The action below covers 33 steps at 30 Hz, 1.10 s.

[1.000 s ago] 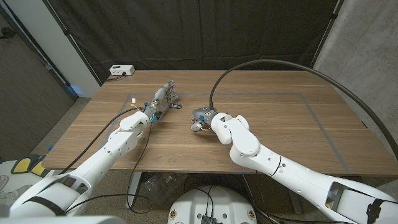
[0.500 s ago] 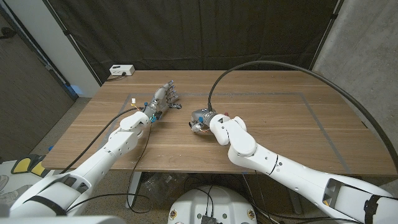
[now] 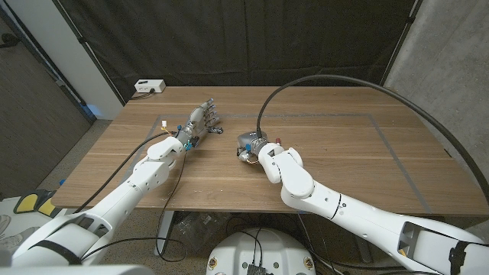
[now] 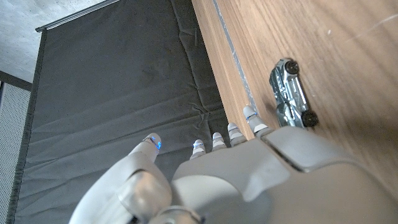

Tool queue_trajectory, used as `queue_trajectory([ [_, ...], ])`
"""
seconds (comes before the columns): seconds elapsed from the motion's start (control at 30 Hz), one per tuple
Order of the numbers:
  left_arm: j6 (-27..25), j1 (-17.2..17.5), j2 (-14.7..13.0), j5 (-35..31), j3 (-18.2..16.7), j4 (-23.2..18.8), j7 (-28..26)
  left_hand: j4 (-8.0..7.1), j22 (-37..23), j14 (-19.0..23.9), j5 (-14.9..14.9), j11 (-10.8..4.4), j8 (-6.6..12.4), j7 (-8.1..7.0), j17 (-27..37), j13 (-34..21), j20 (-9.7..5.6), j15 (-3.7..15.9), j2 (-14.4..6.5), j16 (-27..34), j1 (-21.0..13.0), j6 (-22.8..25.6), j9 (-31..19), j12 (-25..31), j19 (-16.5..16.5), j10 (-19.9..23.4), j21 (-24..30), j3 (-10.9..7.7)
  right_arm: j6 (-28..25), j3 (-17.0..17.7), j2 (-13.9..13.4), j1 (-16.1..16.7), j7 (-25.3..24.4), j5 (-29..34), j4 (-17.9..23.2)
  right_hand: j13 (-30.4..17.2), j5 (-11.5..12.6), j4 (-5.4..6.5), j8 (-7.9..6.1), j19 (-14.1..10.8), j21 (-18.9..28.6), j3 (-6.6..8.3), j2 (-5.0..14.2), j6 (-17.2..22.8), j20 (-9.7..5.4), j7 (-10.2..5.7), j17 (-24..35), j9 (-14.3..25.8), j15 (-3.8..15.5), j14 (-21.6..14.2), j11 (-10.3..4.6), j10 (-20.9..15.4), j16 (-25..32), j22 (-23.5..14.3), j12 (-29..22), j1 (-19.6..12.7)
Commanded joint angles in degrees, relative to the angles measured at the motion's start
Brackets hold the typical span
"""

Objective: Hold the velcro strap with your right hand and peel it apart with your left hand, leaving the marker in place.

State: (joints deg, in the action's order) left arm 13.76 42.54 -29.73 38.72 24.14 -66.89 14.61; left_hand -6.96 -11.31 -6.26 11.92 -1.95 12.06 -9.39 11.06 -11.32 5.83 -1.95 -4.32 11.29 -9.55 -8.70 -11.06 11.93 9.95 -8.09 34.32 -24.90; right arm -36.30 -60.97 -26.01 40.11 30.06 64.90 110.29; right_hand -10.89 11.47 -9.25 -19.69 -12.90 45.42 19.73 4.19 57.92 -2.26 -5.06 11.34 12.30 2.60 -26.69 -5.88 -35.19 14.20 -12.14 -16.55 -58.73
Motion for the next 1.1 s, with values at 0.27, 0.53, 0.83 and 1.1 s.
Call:
queue_trajectory([
  [0.27, -0.2, -0.3, 0.0, -0.1, 0.3, 0.0, 0.6, 0.10, -0.2, -0.1, 0.3, 0.14, -0.21, -0.35, 0.3, -0.1, 0.44, -0.02, 0.0, 0.2, 0.4, 0.2, -0.2, -0.1, 1.3, -0.8, -0.2, 0.25, 0.1, 2.2, 0.5, 3.7, -10.4, 2.7, -0.5, -0.1, 0.8, 0.84, -1.13, 4.9, -0.2, -2.66, -1.08, 5.3, -2.34, -3.90, 0.6, -0.4, 8.66, 2.0, -2.23, 1.6, -1.2, -0.3, 1.2, -1.3],
  [0.53, -0.3, -0.2, 0.0, -0.2, 0.9, -0.5, 1.8, 0.12, -0.2, -0.2, 0.4, 0.17, -0.25, -0.33, 0.3, -0.1, 0.47, -0.05, 0.0, 0.2, 0.4, 0.1, -0.2, -0.2, 1.4, -0.9, -0.2, 0.26, -0.3, 3.6, 1.0, 5.6, -16.7, 0.6, -0.6, -0.3, 2.1, 1.88, 0.89, 13.6, -2.2, -6.47, -2.02, 8.6, -2.05, -6.56, 0.5, -1.4, 5.75, 13.7, -4.96, 12.2, -4.2, -0.1, 5.0, -1.5],
  [0.83, -0.3, -0.8, -0.3, -0.9, 2.0, -0.4, 3.8, 1.84, -0.1, -0.5, 0.4, -0.05, 0.29, -1.50, 0.0, -0.1, 0.56, -0.16, 0.2, -0.1, -1.6, 1.4, -0.1, -0.2, 1.8, -1.4, -0.6, -0.45, 2.2, 5.2, 1.4, 8.8, -33.6, -2.2, -2.1, -0.4, 3.5, 2.67, 2.63, 18.7, -3.9, -8.69, -1.72, 9.8, -2.93, -7.47, 0.7, -1.5, 5.75, 20.0, -6.24, 17.1, -3.8, 0.3, 5.4, -1.5],
  [1.1, -1.5, -3.1, -1.5, -2.4, 3.6, 0.4, 7.4, 11.37, -0.2, 0.3, -0.9, -1.15, 7.52, 1.67, -0.1, -0.2, 0.30, 0.58, 2.4, 0.2, -13.1, 21.7, -0.5, 1.4, 1.4, 3.9, -1.3, -3.31, 8.4, 6.9, 2.3, 10.1, -48.1, -7.6, -3.3, -0.5, 4.0, 2.93, 3.20, 17.6, -3.5, -9.59, -1.83, 10.1, -3.68, -7.62, 0.7, -1.4, 6.52, 19.7, -6.34, 17.6, -3.1, 0.3, 5.1, -1.3],
])
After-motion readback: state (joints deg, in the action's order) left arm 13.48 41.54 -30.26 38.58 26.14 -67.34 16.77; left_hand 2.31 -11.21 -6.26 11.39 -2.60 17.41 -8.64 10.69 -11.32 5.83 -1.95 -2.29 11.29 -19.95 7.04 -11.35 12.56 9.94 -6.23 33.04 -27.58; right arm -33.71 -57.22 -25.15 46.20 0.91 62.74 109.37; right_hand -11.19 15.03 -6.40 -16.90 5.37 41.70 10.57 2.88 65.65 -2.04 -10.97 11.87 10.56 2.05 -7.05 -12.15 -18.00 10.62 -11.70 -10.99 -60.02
